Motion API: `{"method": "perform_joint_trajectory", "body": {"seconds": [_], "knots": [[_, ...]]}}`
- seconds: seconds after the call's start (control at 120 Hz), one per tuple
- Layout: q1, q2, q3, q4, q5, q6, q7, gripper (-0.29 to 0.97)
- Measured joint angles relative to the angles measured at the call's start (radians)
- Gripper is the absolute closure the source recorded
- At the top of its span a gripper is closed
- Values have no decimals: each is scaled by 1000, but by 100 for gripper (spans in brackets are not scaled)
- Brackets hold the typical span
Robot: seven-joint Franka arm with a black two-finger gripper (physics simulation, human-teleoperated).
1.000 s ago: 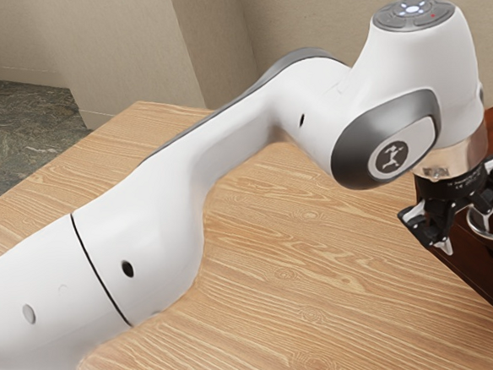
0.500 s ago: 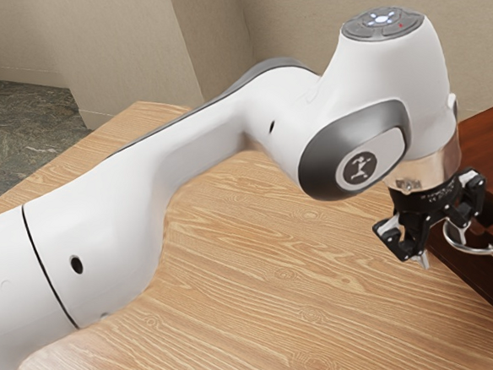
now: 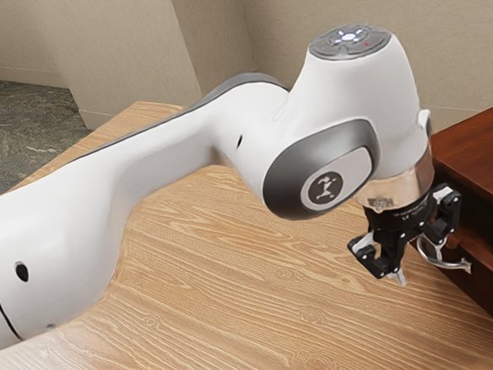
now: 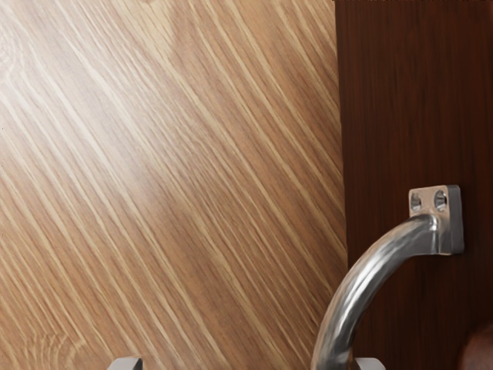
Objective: Pull the drawer handle with one arm to open the drawer
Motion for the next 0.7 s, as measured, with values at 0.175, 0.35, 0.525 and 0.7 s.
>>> {"method": "perform_joint_trajectory", "body": {"seconds": [0.175, 0.35, 0.525, 0.7], "knots": [[3, -61, 1, -87, -3, 24, -9, 37], [6, -120, 4, -164, -13, 44, -22, 36], [10, -170, 7, -235, -28, 62, -32, 36], [15, -231, 12, -318, -47, 86, -39, 36]]}}
